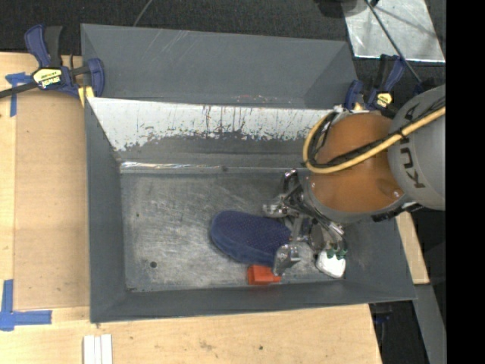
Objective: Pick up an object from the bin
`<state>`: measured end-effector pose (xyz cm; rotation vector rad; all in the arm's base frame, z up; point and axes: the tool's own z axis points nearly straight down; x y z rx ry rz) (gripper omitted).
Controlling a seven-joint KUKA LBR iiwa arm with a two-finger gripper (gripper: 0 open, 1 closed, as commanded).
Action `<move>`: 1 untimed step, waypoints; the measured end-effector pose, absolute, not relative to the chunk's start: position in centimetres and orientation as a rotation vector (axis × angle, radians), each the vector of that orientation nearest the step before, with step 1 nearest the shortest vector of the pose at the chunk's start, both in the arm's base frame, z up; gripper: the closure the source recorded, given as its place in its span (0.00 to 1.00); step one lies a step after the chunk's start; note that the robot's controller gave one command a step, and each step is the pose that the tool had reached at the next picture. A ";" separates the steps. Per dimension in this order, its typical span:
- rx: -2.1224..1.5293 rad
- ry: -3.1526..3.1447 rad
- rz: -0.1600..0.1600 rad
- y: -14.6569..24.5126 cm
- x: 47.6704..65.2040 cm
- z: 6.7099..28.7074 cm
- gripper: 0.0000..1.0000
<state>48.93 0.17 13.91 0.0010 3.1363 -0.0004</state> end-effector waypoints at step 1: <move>-0.222 3.133 0.003 -2.6 55.3 7.2 0.00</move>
Offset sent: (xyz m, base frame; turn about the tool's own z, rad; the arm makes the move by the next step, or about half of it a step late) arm 0.0618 -0.0282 -0.0691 -0.1419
